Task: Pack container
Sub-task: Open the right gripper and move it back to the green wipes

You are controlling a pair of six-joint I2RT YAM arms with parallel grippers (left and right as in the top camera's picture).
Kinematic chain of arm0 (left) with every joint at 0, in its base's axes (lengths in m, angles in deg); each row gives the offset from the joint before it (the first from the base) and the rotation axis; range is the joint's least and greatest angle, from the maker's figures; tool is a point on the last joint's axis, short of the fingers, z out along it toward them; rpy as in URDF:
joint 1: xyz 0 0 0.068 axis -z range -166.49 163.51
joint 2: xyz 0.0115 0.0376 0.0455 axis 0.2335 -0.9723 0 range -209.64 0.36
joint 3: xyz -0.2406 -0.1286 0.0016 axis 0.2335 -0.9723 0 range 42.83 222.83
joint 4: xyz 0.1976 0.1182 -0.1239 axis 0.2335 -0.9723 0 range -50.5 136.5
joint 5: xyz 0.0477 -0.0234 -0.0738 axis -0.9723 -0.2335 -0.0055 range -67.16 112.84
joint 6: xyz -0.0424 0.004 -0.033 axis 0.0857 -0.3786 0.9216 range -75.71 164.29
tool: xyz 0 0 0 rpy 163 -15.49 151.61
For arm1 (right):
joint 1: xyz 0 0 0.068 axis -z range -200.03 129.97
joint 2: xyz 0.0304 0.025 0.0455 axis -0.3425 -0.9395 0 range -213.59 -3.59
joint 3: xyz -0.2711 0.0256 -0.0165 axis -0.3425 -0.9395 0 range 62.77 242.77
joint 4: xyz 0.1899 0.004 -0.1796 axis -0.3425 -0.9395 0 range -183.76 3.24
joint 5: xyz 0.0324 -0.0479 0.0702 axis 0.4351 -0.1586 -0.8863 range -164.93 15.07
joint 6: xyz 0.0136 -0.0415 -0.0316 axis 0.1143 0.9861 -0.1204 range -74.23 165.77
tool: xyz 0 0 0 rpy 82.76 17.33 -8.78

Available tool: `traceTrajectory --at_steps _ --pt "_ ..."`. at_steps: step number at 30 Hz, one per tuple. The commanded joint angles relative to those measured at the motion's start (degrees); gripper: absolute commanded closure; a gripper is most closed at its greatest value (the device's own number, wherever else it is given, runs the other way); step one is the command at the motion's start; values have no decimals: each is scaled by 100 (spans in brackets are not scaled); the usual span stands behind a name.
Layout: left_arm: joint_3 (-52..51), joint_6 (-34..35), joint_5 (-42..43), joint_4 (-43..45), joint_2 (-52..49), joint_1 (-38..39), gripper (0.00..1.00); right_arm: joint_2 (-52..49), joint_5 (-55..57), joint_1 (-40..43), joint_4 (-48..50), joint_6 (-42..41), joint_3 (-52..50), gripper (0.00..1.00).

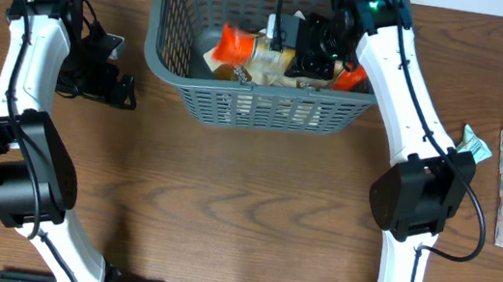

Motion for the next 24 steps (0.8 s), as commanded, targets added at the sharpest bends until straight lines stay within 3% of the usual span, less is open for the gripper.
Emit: traceTrajectory --at_steps 1,5,13,16,24 --pt "-9 -98 15 -22 4 13 1 227 -177 -9 76 -94 138 49" --pt "-9 -98 15 -22 4 13 1 442 -243 -13 293 -107 398 50" --pt "-9 -98 15 -17 4 13 1 1040 -59 310 931 -1445 2020 46" --pt "-9 -98 15 -17 4 13 1 1261 326 741 1051 -2420 2430 39" --pt "-9 -98 15 26 4 13 1 1488 2310 2350 -57 -6172 2507 41"
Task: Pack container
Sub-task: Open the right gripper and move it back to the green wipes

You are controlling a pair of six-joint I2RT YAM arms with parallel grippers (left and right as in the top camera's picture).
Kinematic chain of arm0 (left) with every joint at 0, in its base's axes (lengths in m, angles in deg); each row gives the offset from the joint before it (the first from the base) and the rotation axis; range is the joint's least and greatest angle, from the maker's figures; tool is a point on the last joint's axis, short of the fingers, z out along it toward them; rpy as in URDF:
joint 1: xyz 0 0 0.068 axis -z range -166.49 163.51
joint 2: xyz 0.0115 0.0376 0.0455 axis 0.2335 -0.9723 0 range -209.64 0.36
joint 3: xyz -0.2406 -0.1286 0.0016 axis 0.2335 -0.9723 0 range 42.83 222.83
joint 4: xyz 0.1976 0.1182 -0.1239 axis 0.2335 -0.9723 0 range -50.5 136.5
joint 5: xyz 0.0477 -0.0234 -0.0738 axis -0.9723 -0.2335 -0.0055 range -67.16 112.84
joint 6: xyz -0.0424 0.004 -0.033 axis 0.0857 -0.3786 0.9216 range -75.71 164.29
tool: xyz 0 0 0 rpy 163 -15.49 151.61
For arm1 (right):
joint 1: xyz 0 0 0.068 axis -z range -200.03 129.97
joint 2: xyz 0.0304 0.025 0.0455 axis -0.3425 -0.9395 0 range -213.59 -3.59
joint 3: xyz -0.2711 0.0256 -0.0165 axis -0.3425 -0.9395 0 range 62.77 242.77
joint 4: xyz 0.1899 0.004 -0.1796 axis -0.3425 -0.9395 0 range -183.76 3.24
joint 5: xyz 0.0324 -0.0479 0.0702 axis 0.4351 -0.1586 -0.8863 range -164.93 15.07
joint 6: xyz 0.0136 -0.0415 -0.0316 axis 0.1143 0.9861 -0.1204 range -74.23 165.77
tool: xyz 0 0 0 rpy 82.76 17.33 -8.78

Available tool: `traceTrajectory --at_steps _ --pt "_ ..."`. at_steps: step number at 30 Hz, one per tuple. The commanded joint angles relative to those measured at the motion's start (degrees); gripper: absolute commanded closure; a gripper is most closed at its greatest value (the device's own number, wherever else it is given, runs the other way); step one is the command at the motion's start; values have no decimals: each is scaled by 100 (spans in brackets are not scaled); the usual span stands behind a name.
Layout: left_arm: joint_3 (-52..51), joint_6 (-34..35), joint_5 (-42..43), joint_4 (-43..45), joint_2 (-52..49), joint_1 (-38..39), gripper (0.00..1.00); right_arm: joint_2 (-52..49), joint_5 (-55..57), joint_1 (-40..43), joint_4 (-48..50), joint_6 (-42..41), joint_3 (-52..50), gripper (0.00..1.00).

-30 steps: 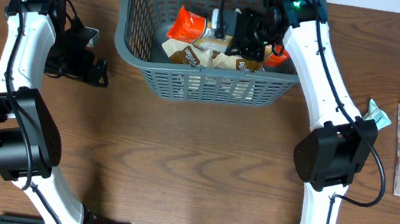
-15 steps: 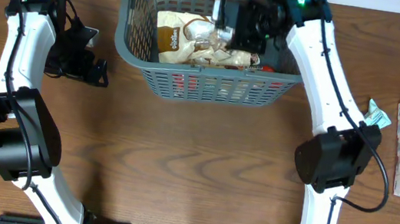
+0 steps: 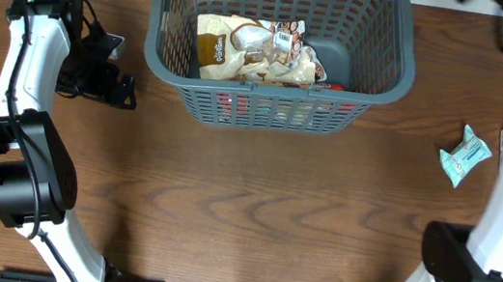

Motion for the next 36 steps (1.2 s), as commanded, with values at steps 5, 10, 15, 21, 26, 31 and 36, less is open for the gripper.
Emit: traceTrajectory --at_steps 5,10,15,21,26,31,36 --pt "-9 -96 15 50 4 13 1 -321 1172 1276 -1274 -3593 -208 45" --pt "-9 -96 15 83 4 13 1 -332 2127 1707 -1860 -5171 -774 43" --pt "-9 -96 15 111 4 13 1 -330 2411 1843 -1910 -5869 -1821 41" --pt "-9 -96 15 125 4 13 1 -330 2264 1849 -1143 -6094 -3418 40" --pt "-9 -90 15 122 4 13 1 -332 1976 1895 -291 -6078 -4494 39" --pt "-9 -72 15 122 4 13 1 -332 1856 1982 321 -5958 -5283 38" --pt "-9 -72 15 122 4 13 1 -332 1853 2024 804 -5963 -5987 36"
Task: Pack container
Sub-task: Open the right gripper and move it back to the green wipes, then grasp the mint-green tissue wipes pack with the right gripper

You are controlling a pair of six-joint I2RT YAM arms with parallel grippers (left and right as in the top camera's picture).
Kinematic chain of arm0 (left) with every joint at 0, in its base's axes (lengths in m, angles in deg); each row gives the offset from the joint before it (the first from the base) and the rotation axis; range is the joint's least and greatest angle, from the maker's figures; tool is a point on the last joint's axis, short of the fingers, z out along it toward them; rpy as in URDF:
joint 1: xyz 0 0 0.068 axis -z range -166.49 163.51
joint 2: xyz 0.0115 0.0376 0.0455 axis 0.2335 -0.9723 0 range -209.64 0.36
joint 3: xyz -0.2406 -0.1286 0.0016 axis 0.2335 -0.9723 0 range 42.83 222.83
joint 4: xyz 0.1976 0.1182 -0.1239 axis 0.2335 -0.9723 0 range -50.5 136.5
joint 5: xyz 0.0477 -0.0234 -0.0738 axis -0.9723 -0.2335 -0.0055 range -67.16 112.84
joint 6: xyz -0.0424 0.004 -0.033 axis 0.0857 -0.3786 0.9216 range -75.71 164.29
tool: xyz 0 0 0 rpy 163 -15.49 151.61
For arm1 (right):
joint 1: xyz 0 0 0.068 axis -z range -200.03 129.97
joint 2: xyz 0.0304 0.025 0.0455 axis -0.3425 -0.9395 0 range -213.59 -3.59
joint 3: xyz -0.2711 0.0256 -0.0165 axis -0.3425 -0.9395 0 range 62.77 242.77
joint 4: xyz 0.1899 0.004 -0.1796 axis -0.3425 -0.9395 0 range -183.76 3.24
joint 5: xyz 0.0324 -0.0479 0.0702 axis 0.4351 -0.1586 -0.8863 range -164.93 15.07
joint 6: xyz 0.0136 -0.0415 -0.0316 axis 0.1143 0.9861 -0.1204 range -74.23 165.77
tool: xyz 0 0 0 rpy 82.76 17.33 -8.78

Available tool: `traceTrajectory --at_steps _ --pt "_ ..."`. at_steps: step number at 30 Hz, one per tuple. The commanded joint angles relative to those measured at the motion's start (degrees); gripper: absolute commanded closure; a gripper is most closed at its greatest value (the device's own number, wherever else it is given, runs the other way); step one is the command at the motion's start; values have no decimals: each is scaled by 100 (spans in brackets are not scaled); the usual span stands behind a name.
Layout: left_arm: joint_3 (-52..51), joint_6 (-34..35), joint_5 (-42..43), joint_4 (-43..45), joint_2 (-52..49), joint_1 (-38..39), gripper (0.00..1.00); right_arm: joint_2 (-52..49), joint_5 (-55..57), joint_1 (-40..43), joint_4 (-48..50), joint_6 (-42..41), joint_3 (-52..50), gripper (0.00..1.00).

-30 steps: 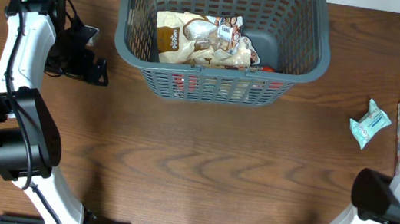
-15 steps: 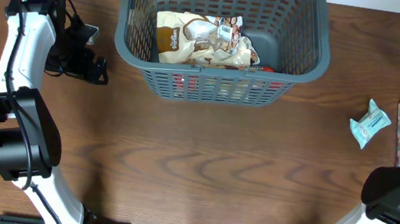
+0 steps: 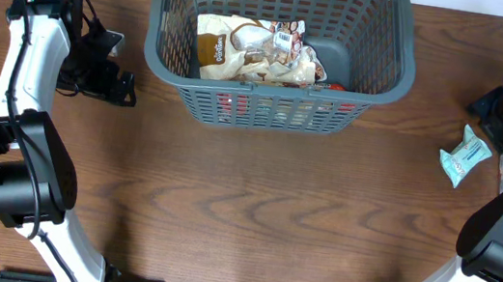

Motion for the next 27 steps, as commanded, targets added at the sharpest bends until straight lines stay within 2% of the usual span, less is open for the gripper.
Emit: traceTrajectory --at_steps 1,24,25,26,27 --pt "-9 -74 15 -26 4 13 1 26 -11 68 221 -55 -420 36" --pt "-9 55 15 -85 4 13 2 17 79 118 2129 168 -2321 35" --pt "-9 55 15 -92 4 13 1 17 76 120 2184 166 -2385 38" --pt "-9 55 15 -92 4 13 1 17 76 122 2229 166 -2430 46" --pt "-9 55 15 -92 4 13 1 17 76 127 2258 166 -2461 64"
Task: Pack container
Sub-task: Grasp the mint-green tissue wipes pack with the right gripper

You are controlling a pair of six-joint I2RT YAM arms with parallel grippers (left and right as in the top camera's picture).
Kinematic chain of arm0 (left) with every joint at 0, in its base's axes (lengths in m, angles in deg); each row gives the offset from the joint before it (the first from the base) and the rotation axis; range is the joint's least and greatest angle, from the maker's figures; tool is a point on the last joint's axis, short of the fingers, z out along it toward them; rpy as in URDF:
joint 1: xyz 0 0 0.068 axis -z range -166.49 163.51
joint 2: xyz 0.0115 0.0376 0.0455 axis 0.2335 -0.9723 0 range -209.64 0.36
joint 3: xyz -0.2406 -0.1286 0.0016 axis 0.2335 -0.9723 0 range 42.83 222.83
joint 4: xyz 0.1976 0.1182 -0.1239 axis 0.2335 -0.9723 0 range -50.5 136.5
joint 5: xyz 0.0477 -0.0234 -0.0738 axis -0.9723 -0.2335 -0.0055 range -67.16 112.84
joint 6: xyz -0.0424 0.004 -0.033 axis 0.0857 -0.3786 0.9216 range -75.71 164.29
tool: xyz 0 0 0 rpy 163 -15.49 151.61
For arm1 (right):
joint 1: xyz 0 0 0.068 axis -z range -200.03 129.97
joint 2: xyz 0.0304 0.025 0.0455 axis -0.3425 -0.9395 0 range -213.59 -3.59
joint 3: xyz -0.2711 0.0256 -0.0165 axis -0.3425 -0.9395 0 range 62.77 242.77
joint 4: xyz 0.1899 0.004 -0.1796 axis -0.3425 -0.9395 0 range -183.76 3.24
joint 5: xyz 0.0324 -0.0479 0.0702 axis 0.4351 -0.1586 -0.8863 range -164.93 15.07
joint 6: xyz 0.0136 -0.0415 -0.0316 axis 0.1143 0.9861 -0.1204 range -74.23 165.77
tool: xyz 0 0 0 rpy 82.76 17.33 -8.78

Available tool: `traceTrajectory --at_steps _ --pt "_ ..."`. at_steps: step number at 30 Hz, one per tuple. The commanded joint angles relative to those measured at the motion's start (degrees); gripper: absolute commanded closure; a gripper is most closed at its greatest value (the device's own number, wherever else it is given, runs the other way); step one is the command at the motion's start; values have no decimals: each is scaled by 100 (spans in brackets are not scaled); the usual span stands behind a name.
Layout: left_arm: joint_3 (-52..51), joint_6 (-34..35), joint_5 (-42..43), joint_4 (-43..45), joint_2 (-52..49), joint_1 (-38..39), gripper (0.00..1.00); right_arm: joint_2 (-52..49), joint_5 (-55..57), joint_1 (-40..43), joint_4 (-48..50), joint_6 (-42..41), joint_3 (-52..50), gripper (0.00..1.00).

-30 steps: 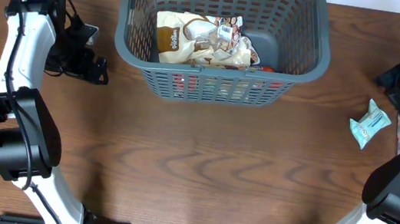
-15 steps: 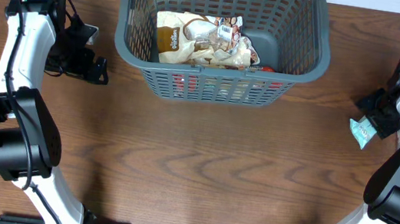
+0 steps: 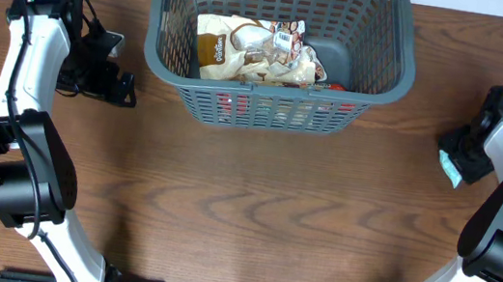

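Observation:
The grey basket (image 3: 271,105) stands at the back middle of the table. A beige snack bag (image 3: 256,50) lies inside it on top of something red (image 3: 227,104). A teal packet (image 3: 448,168) lies on the table at the right, and only its lower left corner shows. My right gripper (image 3: 461,152) is down right over that packet; the overhead view does not show how its jaws stand. My left gripper (image 3: 125,88) rests at the far left, open and holding nothing.
The left arm's black cable loops near the back left corner. The right arm's lower link covers the far right edge of the table. Bare wood (image 3: 252,209) lies in front of the basket.
My right gripper was up and to the right of the teal packet. It is now lower and to the left, on top of the packet and covering most of it. The left arm has not moved.
My right gripper was inside the basket, over the snack bags. Then it was out of the basket and the beige bag lay on top. Then it was beside the teal packet at the right, and now it sits on that packet.

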Motion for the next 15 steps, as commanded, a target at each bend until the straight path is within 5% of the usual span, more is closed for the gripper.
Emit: traceTrajectory --at_steps 1,3,15 --pt "-9 28 13 -33 4 13 1 17 70 70 59 13 -142 84" --pt "-9 31 13 -33 4 13 1 17 70 72 98 15 -140 98" --pt "-9 52 13 -76 4 13 1 378 -1362 -33 339 1384 986 99"
